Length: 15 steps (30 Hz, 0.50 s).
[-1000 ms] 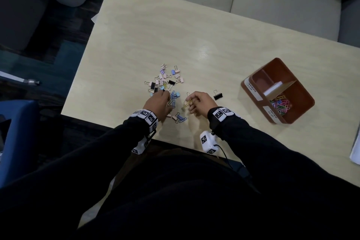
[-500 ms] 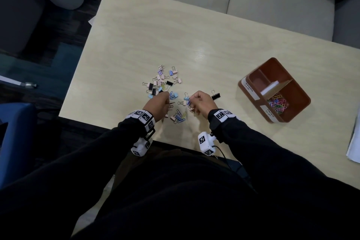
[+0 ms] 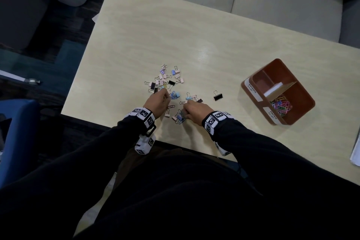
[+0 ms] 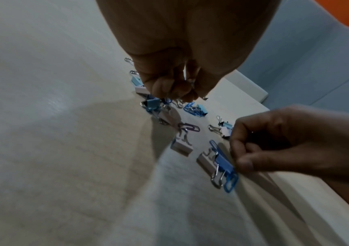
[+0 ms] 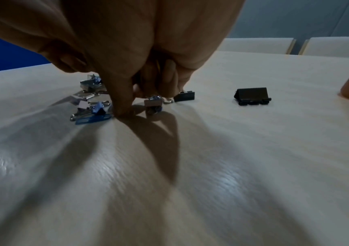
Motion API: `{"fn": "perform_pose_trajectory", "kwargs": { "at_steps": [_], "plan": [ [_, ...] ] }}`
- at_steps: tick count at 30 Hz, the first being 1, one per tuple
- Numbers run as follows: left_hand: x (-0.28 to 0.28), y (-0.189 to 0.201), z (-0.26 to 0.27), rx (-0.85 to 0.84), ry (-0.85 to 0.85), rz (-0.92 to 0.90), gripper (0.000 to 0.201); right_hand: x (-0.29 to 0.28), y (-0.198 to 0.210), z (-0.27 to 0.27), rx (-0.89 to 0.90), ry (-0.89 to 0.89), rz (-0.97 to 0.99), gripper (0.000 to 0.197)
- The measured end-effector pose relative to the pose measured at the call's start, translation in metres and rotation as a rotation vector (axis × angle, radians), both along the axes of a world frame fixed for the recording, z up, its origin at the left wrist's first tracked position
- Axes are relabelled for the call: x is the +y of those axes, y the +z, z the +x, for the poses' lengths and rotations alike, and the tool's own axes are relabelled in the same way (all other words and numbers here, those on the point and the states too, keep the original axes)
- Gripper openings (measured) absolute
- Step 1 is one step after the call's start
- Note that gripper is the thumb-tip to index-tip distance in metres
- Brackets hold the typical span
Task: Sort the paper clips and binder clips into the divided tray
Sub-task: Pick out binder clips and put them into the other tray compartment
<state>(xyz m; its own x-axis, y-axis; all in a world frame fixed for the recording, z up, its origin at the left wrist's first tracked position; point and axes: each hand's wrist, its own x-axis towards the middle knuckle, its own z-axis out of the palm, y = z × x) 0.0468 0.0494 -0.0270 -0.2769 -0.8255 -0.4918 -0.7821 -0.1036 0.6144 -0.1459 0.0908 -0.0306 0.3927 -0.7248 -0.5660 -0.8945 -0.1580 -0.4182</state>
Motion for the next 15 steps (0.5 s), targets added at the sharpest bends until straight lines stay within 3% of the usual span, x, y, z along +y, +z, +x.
{"fn": "perform_pose_trajectory", "kwargs": {
  "at_steps": [6,9,10,12,15],
  "plan": [
    [0.003,-0.002,-0.009,-0.067,-0.105,0.014,0.018,-0.002,0.007,-0.003,-0.062,-0.160,0.005,0.004],
    [0.005,-0.006,-0.014,-0.112,-0.174,-0.040,0.015,-0.006,0.013,0.001,-0.101,-0.245,0.048,0.013],
    [0.006,-0.006,-0.015,-0.127,-0.177,-0.050,0.007,-0.006,0.015,0.003,-0.115,-0.253,0.055,0.018],
    [0.008,-0.009,-0.015,-0.175,-0.198,-0.073,0.011,-0.007,0.019,0.007,-0.102,-0.226,0.050,0.022],
    [0.011,-0.013,-0.016,-0.186,-0.263,-0.103,0.013,-0.007,0.015,0.013,-0.018,-0.196,0.018,0.013]
  ]
}}
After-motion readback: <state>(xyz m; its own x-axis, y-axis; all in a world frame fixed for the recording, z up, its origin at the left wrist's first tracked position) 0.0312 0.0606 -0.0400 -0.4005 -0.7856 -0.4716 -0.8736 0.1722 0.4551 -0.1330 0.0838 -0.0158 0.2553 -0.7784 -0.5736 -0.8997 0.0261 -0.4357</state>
